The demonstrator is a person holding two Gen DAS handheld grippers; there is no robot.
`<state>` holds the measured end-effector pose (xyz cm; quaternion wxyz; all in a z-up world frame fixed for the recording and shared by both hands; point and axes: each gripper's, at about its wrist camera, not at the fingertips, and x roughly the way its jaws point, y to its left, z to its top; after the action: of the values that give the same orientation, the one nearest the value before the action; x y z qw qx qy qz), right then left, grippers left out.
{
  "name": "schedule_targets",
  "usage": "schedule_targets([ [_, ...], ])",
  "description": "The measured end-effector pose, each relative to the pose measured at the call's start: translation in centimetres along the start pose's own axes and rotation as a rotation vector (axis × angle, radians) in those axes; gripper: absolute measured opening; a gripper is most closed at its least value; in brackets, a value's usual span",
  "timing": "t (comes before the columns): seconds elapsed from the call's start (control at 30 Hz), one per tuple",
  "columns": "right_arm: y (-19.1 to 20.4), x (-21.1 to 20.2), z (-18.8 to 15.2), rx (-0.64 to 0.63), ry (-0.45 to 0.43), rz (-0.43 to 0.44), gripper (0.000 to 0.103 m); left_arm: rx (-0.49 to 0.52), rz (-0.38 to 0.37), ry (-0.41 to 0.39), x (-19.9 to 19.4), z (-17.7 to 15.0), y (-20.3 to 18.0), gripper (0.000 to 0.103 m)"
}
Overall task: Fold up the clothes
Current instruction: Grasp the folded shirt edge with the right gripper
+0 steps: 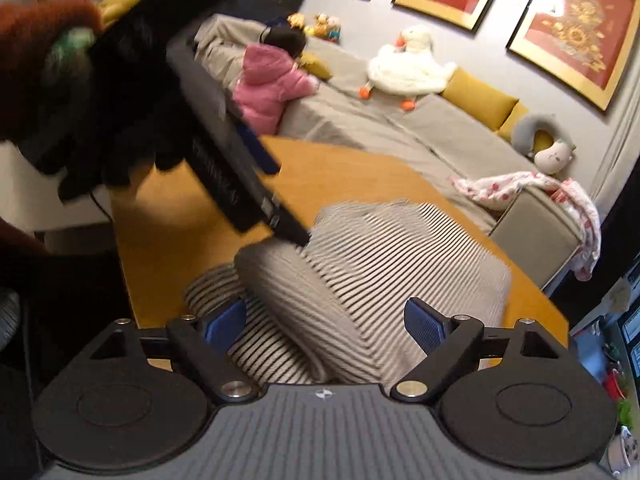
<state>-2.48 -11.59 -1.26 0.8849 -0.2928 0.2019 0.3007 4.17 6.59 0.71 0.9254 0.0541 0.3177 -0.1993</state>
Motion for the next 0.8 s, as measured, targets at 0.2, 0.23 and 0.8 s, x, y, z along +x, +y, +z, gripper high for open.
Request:
schedule_targets([
  [0.2,-0.9,1.7,0.0,0.098,0.007,-0.003,0.063,-0.072,0.022,-0.045,-1.3,0.9,1.7,0.100],
  [0.23,-0.8,1.8,0.0,0.081,0.005,-0.014,0.057,-0.089,0.027,-0.051,-1.5,1.1,2.1,0.100],
  [0.8,1.0,-2.9,-0.8,-0.112,0.031,0.103,0.019,-0.107,-0.038,-0.061,-1.8,2.4,1.3,0.101],
])
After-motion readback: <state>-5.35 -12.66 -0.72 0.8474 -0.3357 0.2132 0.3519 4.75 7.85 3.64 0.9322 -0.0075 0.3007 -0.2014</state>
